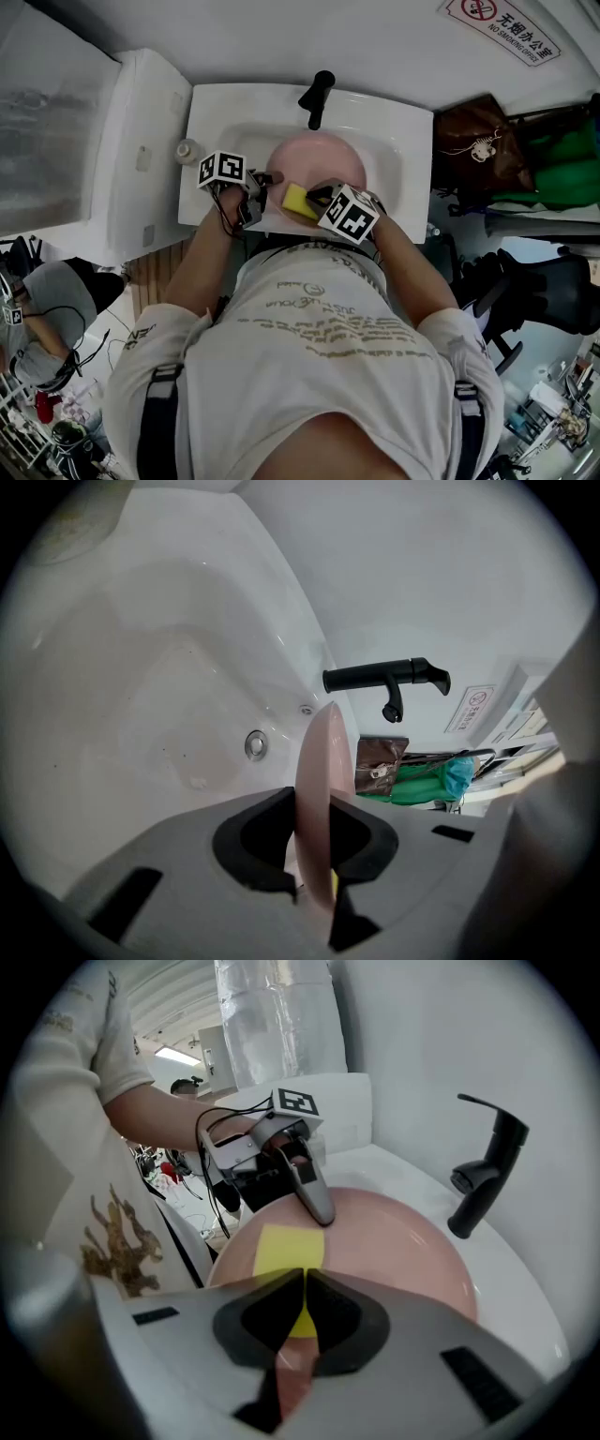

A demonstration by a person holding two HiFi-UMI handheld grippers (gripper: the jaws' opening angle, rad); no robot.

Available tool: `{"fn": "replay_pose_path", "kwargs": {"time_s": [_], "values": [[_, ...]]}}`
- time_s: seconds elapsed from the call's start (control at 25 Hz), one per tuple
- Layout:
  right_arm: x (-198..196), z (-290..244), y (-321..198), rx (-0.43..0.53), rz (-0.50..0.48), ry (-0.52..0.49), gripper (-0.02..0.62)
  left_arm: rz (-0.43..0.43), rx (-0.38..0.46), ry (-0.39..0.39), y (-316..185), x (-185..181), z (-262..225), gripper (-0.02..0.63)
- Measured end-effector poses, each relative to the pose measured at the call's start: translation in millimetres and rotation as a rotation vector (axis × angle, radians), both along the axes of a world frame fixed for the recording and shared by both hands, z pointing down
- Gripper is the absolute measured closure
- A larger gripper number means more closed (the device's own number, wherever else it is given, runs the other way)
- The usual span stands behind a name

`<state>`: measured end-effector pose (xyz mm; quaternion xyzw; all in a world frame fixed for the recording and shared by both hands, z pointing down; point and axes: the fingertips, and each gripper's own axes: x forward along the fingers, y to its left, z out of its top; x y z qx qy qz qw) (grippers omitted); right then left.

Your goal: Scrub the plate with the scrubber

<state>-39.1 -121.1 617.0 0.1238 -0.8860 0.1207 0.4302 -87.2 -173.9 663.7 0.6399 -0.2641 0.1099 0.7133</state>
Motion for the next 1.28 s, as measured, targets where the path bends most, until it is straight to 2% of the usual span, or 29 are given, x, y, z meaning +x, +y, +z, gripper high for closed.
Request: {"fn": "replay_pose_path", "kwargs": {"time_s": [0.24,0.52,0.72,0.88,1.04,1.28], "values": [[17,6,-27,0.049,0.058,0.036,0.561,0.034,0.01,-0.002,5,2,-5,0.549],[44,11,-72,0.182,0.15,0.142,0.561,0.036,0.003,0.022,12,1,-9,0.549],[61,12,-97,0.235,0.23,0.178,0.561,0.045,0.008,0.033,15,3,-13,0.548],[70,13,-104,0.28,0.234,0.228,0.561,0.042,0.013,0.04,16,2,-15,0.546],[72,16,-101,0.28,0.224,0.248,0.561,0.036,0.016,0.026,12,1,-13,0.546],[68,21,-79,0.174,0.2,0.204,0.561,0.018,0.023,0.002,10,-6,-10,0.545]]}}
